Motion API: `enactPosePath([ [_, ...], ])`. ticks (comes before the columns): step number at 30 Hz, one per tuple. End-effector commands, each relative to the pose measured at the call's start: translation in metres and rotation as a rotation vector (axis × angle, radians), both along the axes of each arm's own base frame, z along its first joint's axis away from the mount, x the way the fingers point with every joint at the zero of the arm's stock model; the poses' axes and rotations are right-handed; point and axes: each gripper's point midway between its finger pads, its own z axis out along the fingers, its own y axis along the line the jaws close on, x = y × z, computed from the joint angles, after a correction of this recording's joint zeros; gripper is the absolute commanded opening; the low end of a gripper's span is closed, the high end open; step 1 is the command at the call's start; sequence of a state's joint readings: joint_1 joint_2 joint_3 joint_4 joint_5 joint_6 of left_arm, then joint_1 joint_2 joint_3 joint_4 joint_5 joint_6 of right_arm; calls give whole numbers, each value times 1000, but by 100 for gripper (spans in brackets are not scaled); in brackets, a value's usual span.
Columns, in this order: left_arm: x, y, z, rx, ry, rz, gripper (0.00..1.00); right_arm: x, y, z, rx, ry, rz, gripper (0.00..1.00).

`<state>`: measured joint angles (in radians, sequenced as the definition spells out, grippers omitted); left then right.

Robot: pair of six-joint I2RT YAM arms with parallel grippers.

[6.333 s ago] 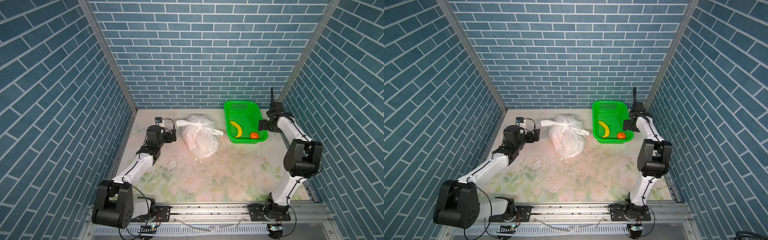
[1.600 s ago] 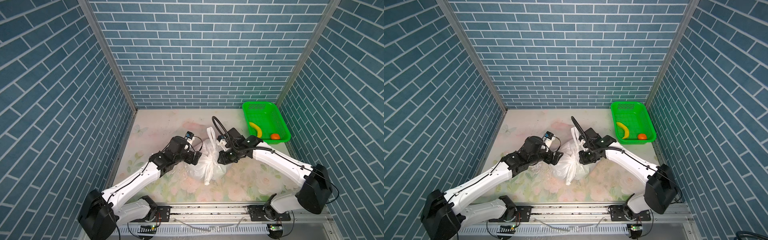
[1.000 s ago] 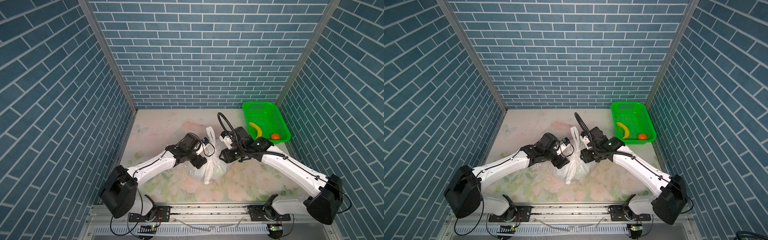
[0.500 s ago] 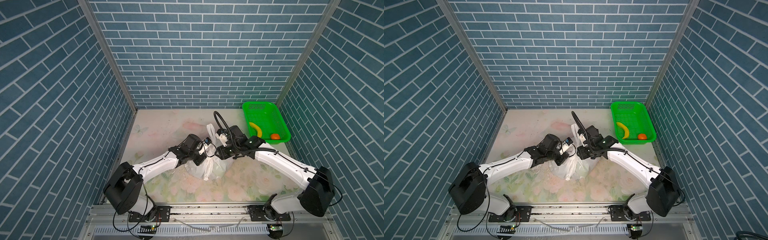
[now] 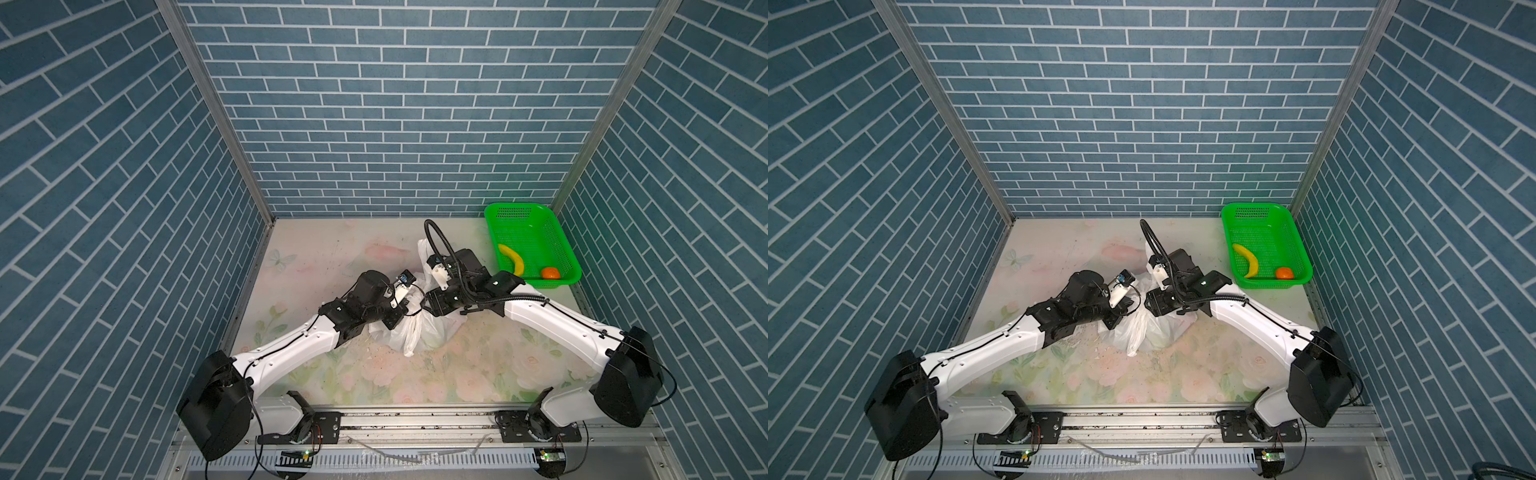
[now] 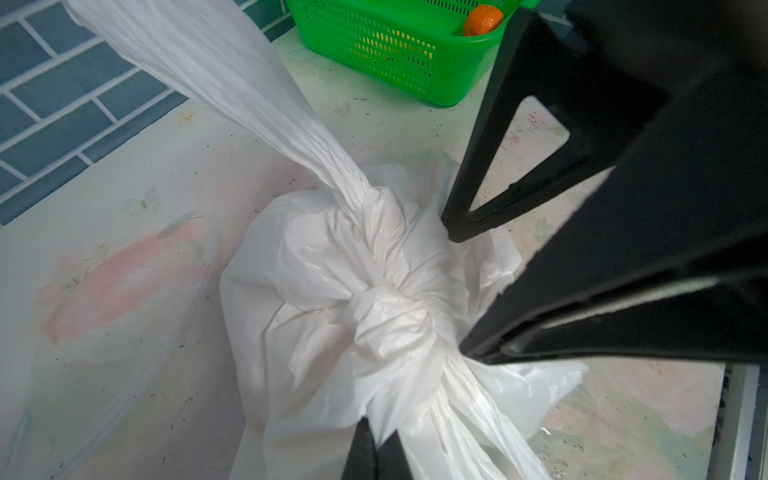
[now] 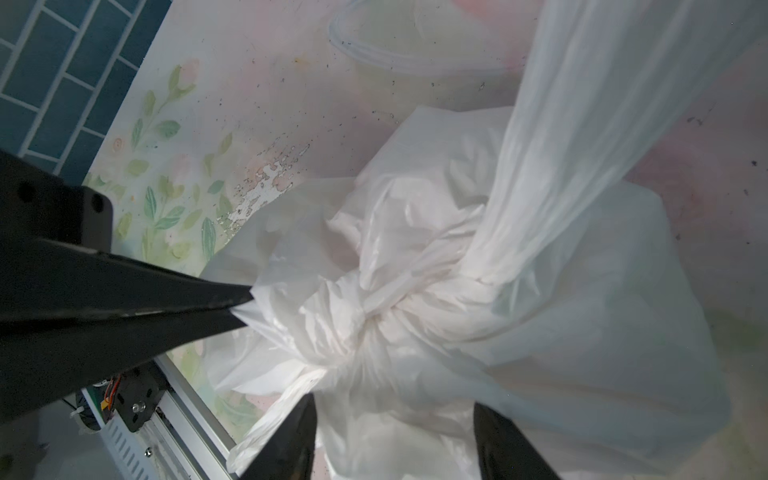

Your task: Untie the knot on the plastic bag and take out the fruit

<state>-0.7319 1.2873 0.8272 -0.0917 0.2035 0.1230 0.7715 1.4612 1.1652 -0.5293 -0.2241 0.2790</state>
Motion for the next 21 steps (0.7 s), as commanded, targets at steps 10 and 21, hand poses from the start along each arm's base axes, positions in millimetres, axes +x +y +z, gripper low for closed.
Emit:
enactPosePath([
  [10,2,-4,22,-35,-35,1,0,2,-3,-9,-23,-22,9,14],
  [21,1,16,27,18,-86,41,0,16,-52,-1,-91,-66,-112,0],
])
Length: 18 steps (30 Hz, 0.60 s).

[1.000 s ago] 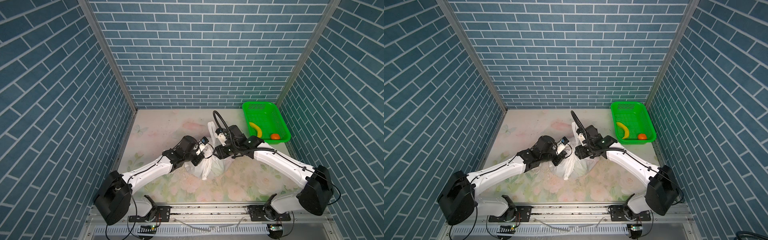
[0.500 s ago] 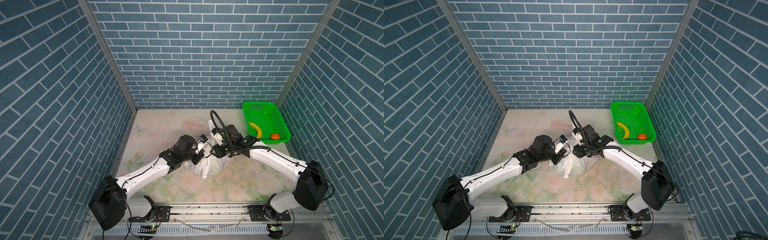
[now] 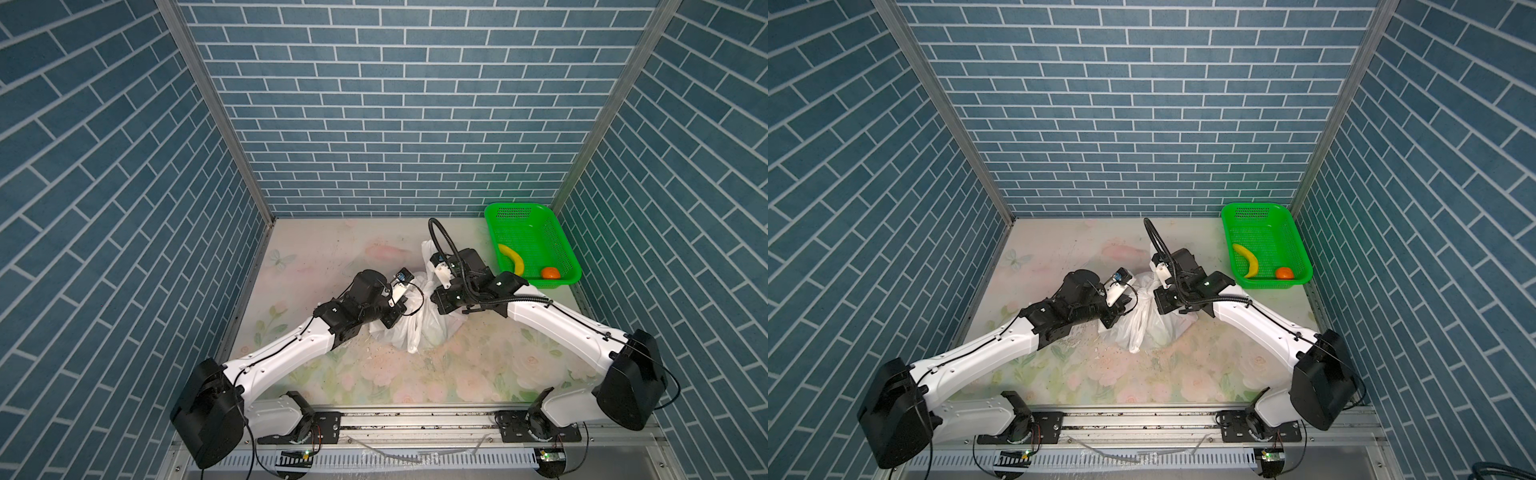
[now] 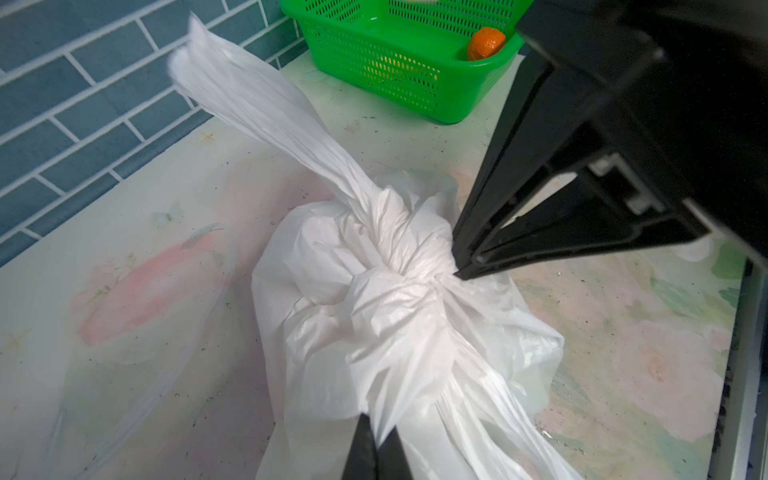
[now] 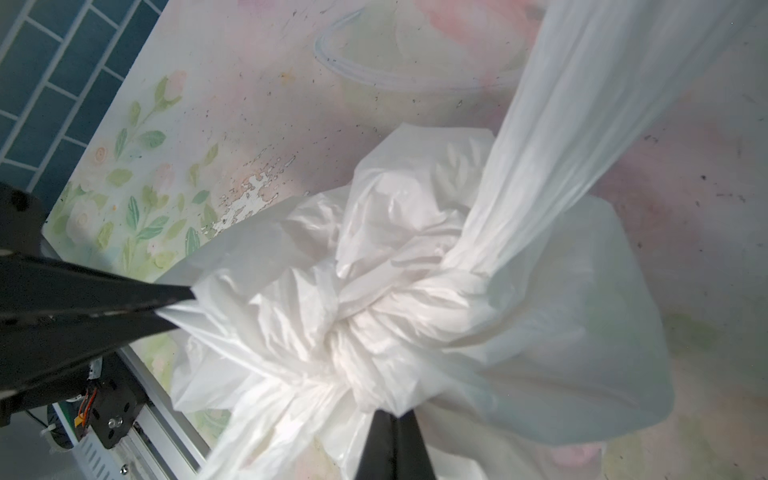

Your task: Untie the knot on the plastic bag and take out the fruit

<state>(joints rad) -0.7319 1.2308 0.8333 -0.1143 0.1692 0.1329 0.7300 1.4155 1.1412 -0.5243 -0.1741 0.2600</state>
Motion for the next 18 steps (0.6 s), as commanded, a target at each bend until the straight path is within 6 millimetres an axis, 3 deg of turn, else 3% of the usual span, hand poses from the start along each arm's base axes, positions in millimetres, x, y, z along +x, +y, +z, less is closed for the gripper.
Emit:
enactPosePath([
  [1,0,10,8,31,-40,22,0,4,-37,-8,-74,-5,-73,0],
  [6,4,29,5,64,-58,73,0,14,-85,-10,-91,17,-225,0],
  [12,9,62,-6,59,-46,163,0,18,-153,-31,-150,94,-480,0],
  [15,11,76,-17,62,-28,204,0,18,-171,-37,-153,122,-564,0],
  [18,8,83,-27,66,-11,217,0,19,-171,-40,-143,147,-566,0],
])
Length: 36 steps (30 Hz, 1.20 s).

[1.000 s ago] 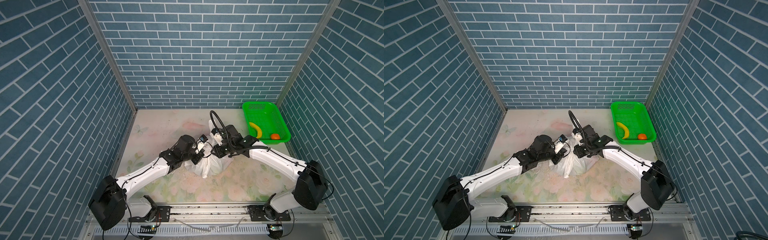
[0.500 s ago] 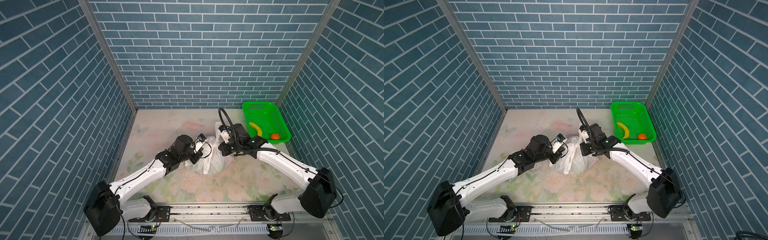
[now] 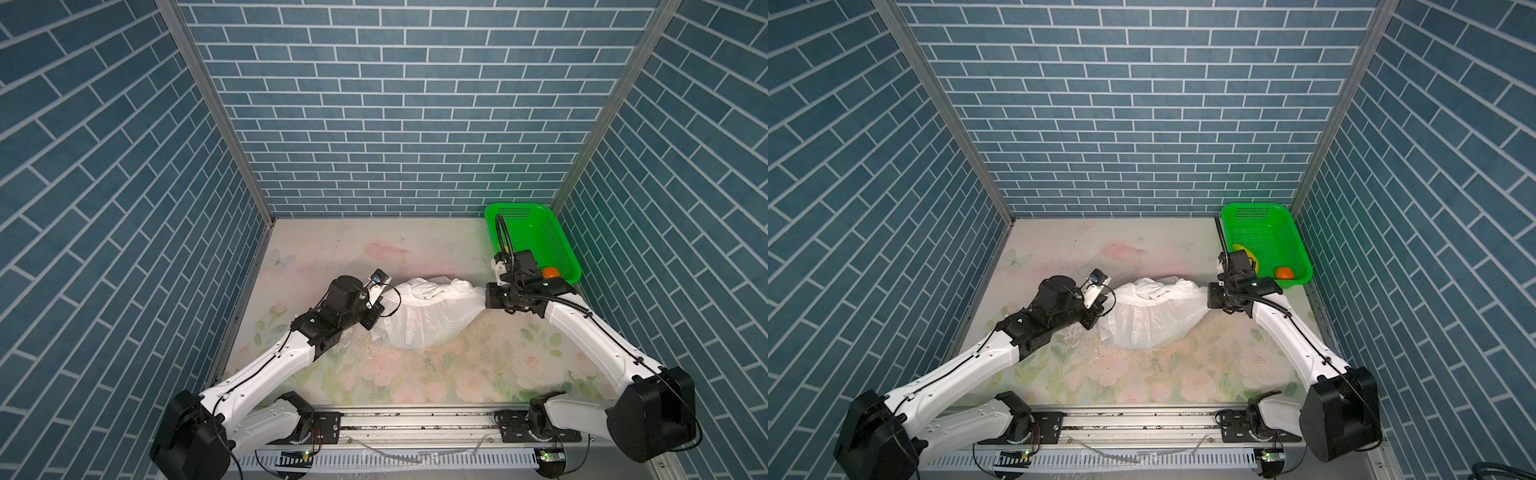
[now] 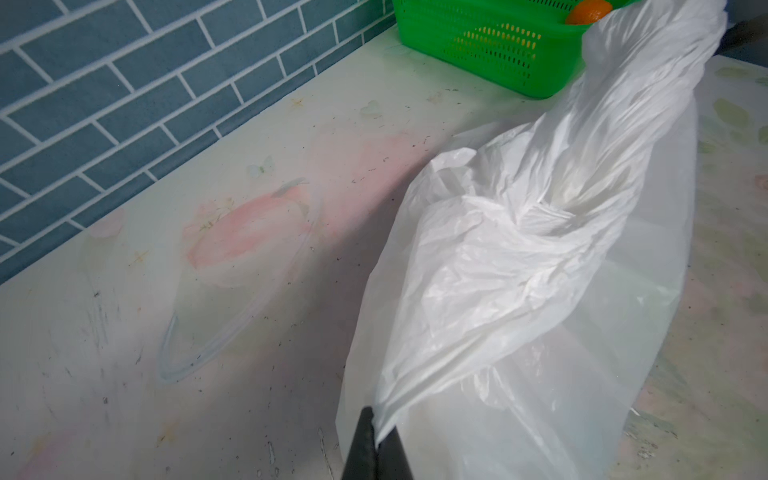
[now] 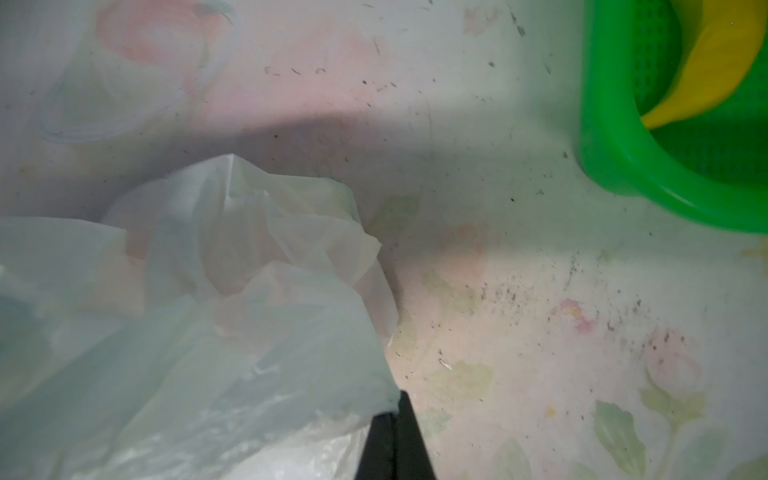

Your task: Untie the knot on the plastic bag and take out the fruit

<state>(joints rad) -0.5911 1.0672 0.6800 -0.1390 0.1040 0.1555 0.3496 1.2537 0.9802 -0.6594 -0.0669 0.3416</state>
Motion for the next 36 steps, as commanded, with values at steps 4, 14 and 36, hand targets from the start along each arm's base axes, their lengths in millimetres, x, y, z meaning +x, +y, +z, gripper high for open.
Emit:
enactPosePath([
  [4,1,4,-1,-8,16,14,0,-7,1,0,19,25,22,0],
  [14,17,-13,44,-60,-58,-21,0,-18,26,72,79,-179,247,65],
  [36,18,-17,53,-88,-54,-23,0,53,70,97,-219,-538,251,71],
])
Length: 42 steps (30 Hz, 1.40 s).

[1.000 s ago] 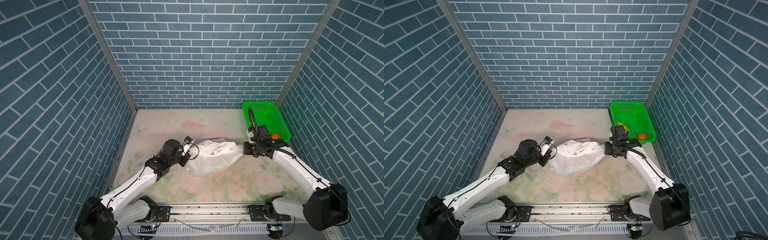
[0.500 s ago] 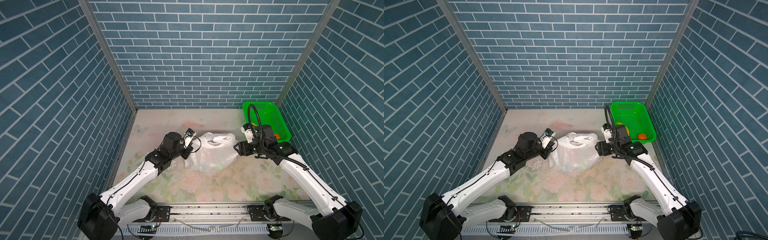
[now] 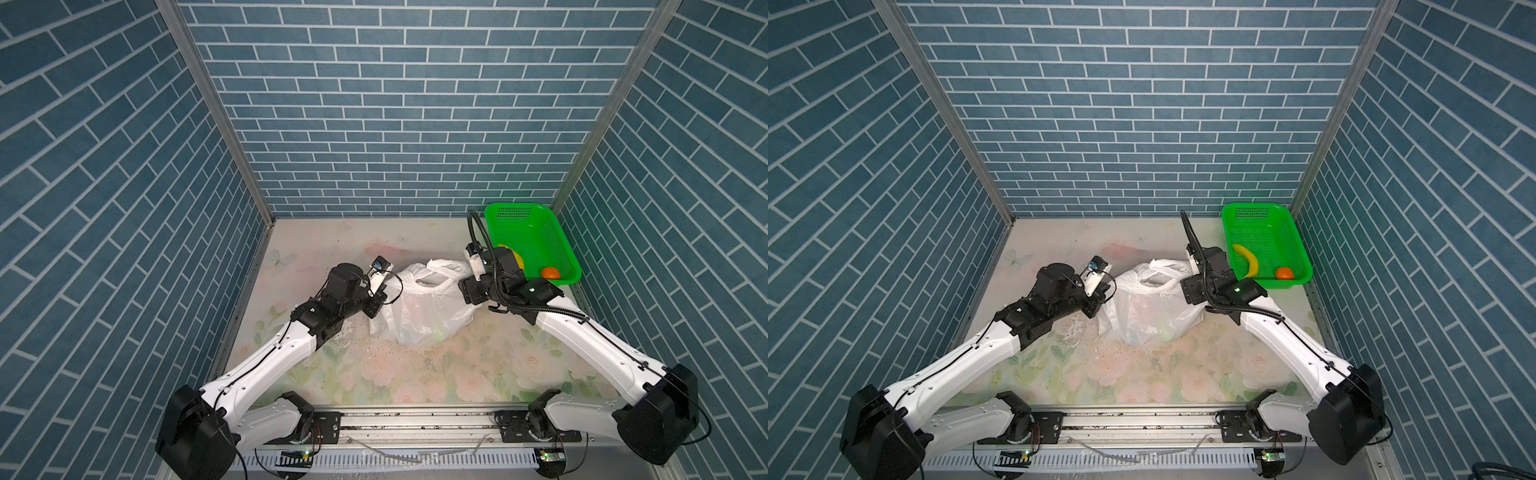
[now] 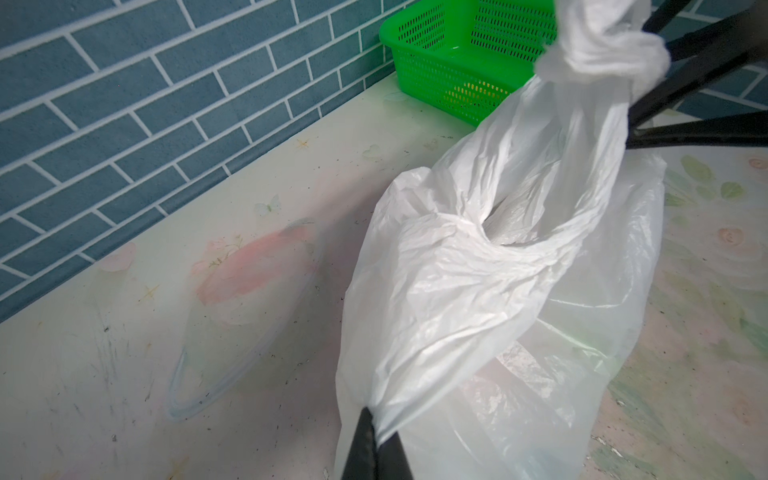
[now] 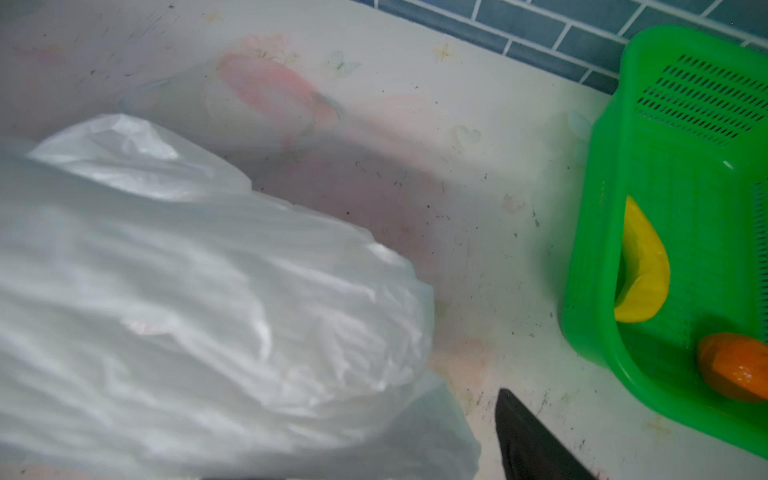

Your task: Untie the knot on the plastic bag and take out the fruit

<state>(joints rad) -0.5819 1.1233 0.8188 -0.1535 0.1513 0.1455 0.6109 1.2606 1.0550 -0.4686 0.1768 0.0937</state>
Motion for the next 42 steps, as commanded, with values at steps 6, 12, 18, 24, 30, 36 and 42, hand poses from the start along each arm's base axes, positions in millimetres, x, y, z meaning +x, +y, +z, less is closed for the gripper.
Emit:
enactPosePath([
  [6,-2,6,1,4,5,19,0,40,-3,47,55,-178,-72,2],
  [12,-10,-8,21,9,-12,-5,69,24,-2,53,123,-125,-35,0],
  [18,-34,-59,48,14,-67,-147,88,14,8,65,216,-95,-6,0],
  [24,-48,-107,41,82,-106,-219,100,8,11,84,269,-103,-3,0],
  [30,-22,-114,50,77,-212,-71,100,1,11,95,298,-109,-3,0],
  [36,-5,-132,27,160,-241,-85,99,-3,9,100,311,-121,-14,0],
  [42,-14,-142,10,188,-240,-187,81,-2,1,104,296,-146,-42,0],
])
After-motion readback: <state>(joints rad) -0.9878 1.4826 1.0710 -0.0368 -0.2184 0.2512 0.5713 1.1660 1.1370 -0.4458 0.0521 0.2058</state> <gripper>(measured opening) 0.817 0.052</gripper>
